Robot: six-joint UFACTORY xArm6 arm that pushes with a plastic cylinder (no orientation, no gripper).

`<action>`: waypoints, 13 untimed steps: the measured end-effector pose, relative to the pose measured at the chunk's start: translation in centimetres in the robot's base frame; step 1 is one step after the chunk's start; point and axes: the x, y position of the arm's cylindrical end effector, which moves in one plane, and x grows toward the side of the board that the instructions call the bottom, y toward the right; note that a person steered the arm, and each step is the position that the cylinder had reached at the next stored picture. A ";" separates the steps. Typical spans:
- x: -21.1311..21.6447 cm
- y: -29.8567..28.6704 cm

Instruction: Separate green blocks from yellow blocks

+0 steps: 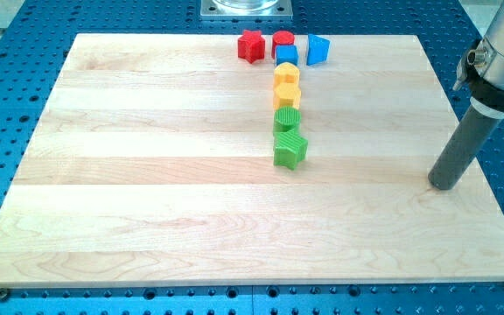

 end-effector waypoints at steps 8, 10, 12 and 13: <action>-12.7 -12.6; -5.9 -18.0; -10.3 -20.4; -7.6 -23.9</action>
